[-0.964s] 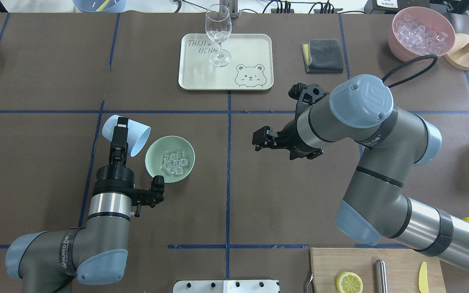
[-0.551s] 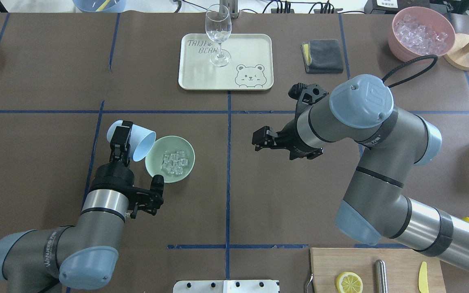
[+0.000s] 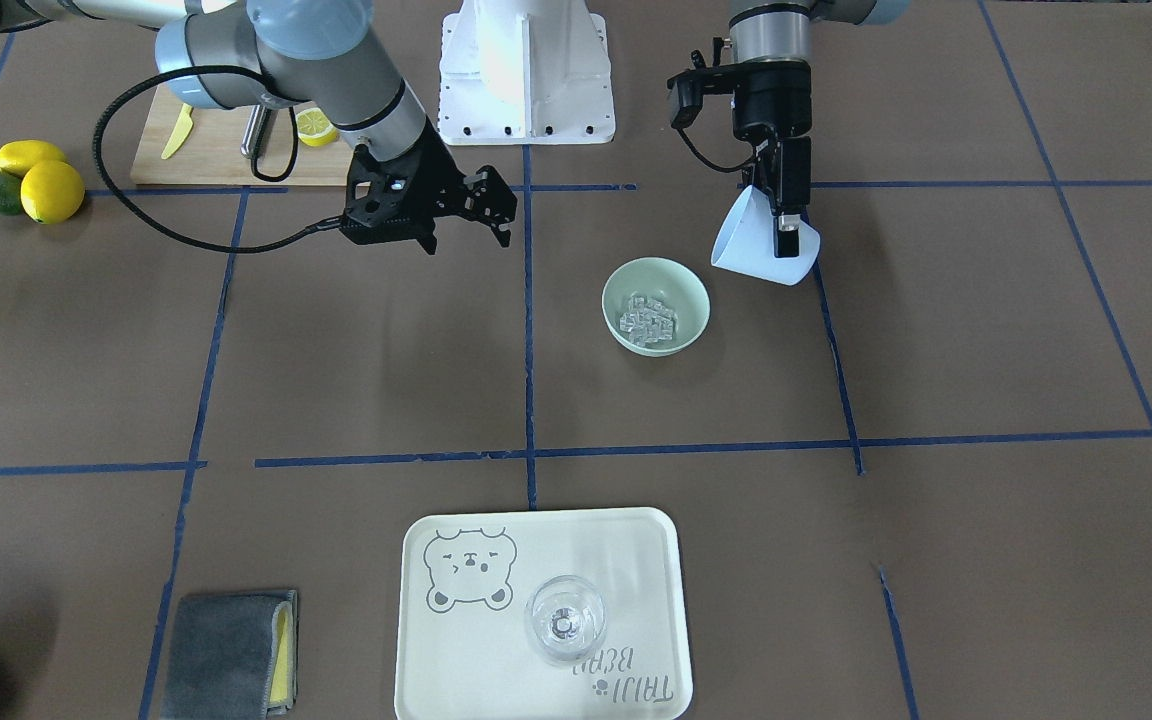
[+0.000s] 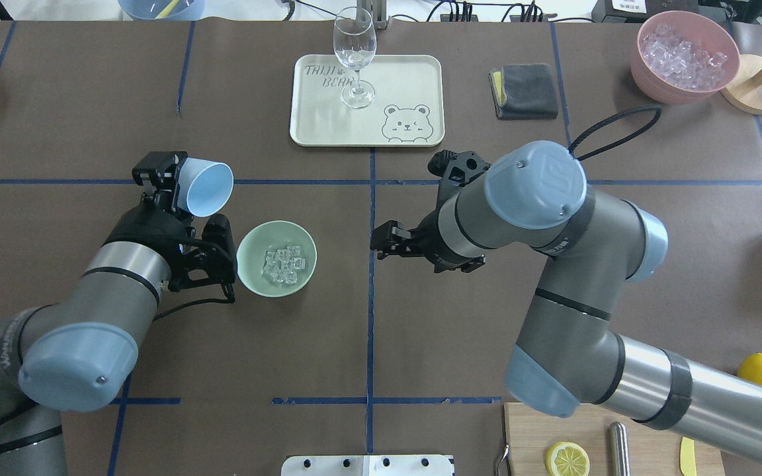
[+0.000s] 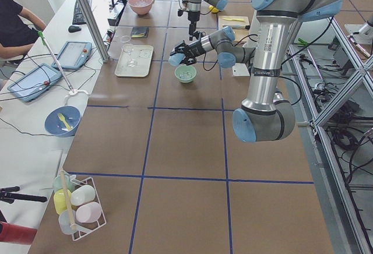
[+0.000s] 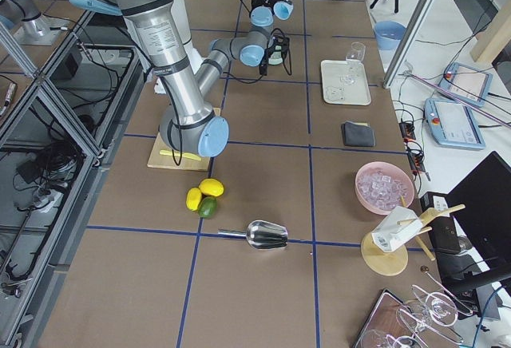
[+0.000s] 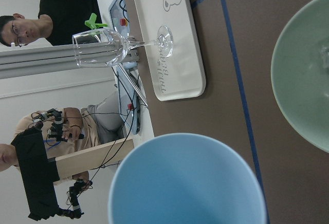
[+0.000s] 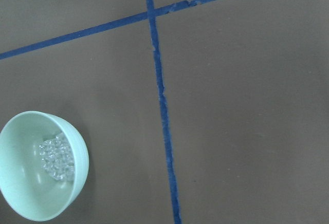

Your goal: Pour ice into bowl

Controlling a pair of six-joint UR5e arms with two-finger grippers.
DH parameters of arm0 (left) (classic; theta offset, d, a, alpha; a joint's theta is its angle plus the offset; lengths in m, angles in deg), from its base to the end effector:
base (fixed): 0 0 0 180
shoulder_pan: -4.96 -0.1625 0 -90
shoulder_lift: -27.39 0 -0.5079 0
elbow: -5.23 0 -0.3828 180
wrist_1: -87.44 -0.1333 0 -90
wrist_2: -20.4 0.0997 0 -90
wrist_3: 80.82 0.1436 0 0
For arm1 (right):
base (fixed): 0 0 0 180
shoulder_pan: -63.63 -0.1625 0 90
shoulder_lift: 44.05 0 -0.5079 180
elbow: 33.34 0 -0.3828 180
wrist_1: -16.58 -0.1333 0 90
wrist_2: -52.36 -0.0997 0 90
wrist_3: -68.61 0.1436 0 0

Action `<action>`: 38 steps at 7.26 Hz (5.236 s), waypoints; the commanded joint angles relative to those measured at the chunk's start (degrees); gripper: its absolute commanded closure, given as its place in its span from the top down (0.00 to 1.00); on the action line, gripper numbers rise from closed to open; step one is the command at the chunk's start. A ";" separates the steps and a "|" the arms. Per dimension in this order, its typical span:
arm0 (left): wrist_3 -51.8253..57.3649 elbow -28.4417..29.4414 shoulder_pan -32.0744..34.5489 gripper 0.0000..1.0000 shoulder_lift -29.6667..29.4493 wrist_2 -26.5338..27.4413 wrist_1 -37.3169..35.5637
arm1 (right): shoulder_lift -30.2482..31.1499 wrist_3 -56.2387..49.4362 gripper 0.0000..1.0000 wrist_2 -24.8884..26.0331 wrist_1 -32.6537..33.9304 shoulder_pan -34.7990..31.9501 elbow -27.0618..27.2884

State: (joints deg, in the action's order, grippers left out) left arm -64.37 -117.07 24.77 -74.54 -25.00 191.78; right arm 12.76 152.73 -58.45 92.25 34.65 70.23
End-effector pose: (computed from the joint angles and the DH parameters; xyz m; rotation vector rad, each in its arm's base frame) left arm 0.4085 -0.3960 0.3607 1.2256 -0.2009 0.9273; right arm -0.5777 -0.4140 0.2863 0.0028 -1.1034 0.1679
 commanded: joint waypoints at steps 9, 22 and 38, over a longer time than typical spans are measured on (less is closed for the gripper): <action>-25.42 -0.31 14.65 0.00 7.34 -19.99 5.31 | -22.79 3.78 0.20 10.61 -8.87 7.09 -34.04; -62.62 23.46 15.53 0.00 29.24 -26.93 63.44 | 2.48 -11.39 0.00 -3.42 4.67 -7.20 0.74; -75.45 40.66 1.82 1.00 22.65 -1.36 73.28 | 29.14 -36.99 0.00 -11.19 3.01 -23.40 9.99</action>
State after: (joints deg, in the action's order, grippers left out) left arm -142.12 -76.11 26.44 -51.89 -26.38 264.76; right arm 40.56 117.07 -69.65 95.89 11.74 80.22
